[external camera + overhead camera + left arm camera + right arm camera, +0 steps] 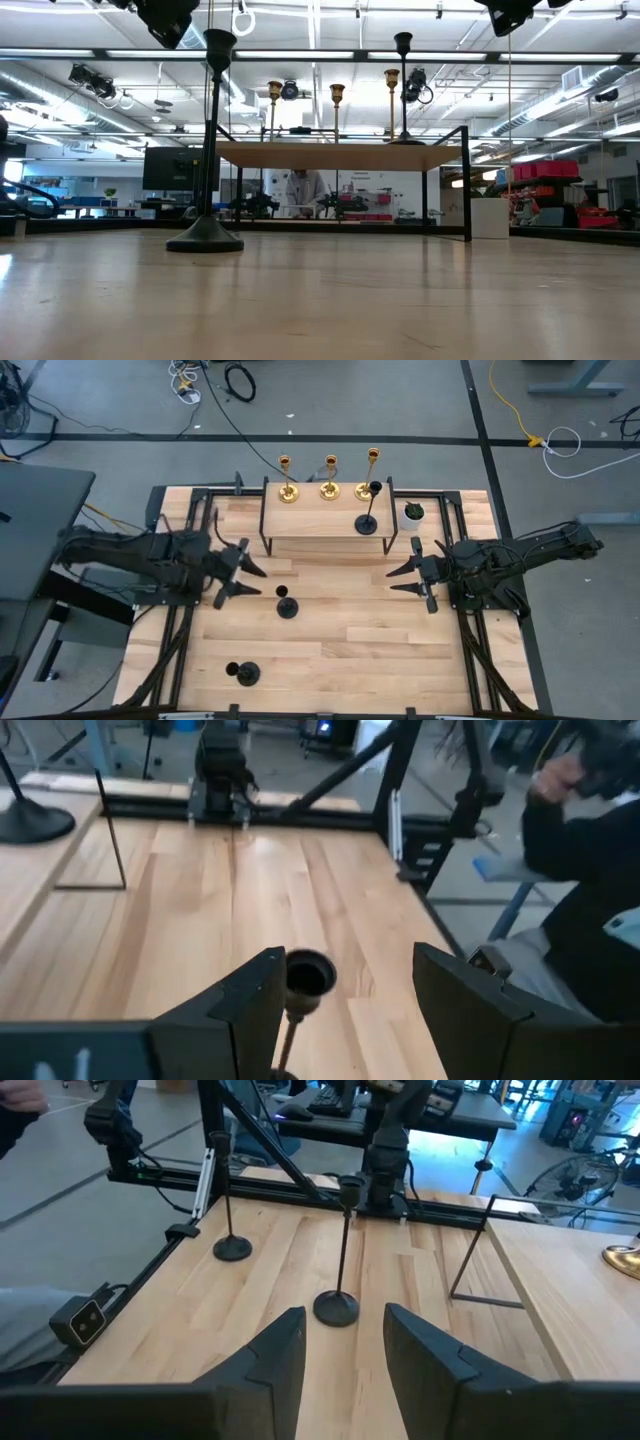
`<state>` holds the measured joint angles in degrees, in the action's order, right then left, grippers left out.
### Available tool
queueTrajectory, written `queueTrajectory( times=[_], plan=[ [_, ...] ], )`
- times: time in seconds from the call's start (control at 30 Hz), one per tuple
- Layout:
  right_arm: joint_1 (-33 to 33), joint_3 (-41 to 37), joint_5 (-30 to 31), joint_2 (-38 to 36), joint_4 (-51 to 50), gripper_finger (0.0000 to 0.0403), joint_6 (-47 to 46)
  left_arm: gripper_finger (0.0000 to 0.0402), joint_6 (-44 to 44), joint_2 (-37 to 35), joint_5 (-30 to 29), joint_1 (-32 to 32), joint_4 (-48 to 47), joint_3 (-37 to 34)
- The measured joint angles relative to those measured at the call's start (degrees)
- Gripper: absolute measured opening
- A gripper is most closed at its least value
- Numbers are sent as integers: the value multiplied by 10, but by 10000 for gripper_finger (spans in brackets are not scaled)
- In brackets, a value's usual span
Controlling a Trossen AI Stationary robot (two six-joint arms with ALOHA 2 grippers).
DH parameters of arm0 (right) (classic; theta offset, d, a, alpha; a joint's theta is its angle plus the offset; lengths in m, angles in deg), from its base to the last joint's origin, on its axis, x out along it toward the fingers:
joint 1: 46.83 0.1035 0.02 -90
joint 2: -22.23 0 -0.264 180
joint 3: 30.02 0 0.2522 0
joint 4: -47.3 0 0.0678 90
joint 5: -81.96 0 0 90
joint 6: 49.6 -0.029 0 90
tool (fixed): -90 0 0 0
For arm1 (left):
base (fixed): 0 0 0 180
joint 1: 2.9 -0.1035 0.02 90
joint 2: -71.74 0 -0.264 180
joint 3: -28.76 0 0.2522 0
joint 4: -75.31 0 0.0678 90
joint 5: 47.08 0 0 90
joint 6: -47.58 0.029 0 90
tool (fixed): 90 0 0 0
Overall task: Pick & Place candle stick holders
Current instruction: Put the top black candle holder on the shelf
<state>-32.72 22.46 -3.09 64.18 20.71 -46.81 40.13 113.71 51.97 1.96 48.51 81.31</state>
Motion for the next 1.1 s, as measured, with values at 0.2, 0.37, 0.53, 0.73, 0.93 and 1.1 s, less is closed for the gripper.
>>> queueTrajectory(
  times=[0.2,0.37,0.53,0.73,0.93,1.1],
  plan=[
    [0,0,0,0,1,135,-2,220,-15,56,-115,84,-2,0],
    [0,0,0,0,0,135,-1,220,-26,97,-203,127,0,0],
    [0,0,0,0,0,135,-1,220,-60,124,-250,156,5,0],
    [0,0,2,0,0,135,9,220,-91,156,-303,179,2,0],
    [0,0,1,0,0,135,9,220,-132,185,-353,192,4,0],
    [0,0,1,0,0,135,9,220,-164,228,-404,201,6,0]
  ],
)
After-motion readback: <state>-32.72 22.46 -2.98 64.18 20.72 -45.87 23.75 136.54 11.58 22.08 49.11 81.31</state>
